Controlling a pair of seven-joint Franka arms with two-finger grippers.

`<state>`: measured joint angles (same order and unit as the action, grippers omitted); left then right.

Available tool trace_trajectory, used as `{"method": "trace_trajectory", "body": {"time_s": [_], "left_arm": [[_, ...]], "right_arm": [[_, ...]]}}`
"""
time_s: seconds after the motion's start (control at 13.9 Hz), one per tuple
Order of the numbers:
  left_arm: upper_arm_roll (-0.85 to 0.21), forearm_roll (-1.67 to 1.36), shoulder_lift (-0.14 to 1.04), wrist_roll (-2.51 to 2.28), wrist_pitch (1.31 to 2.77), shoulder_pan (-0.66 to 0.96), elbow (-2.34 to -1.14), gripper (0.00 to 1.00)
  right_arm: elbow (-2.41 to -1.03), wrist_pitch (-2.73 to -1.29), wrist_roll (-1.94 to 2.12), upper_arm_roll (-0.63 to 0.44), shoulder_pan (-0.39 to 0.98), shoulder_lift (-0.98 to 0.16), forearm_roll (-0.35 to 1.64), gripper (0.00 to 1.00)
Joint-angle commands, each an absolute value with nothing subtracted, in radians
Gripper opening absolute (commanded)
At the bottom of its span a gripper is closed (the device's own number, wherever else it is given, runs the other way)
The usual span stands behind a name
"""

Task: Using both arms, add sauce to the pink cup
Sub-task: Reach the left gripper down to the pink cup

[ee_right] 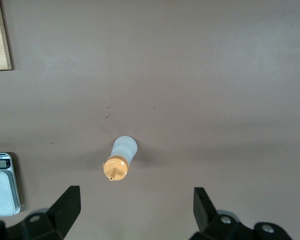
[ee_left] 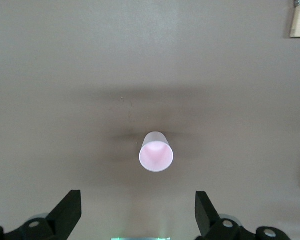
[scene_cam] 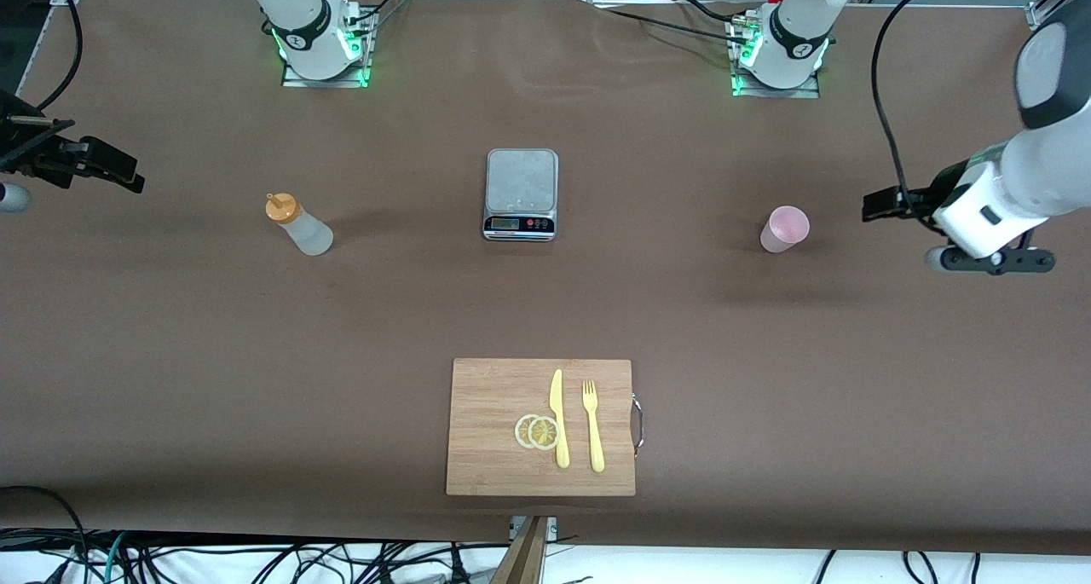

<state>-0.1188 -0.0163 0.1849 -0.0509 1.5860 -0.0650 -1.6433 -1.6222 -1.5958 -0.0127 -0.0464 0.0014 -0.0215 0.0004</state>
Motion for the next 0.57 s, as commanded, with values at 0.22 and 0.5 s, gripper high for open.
{"method": "trace_trajectory", "body": {"time_s": [0.22, 0.5], "left_arm": [[-0.103, 0.003, 0.172, 0.087, 1.778, -0.069, -1.851, 1.0], [-0.103, 0.003, 0.161, 0.106, 1.88, -0.069, -1.98, 0.99]], "right_arm": [[-1.631, -1.601, 0.003, -0.043, -0.008, -0.014, 0.018, 1.0], [-1.631, -1.601, 0.003, -0.043, -0.008, -0.014, 0.018, 1.0]]}}
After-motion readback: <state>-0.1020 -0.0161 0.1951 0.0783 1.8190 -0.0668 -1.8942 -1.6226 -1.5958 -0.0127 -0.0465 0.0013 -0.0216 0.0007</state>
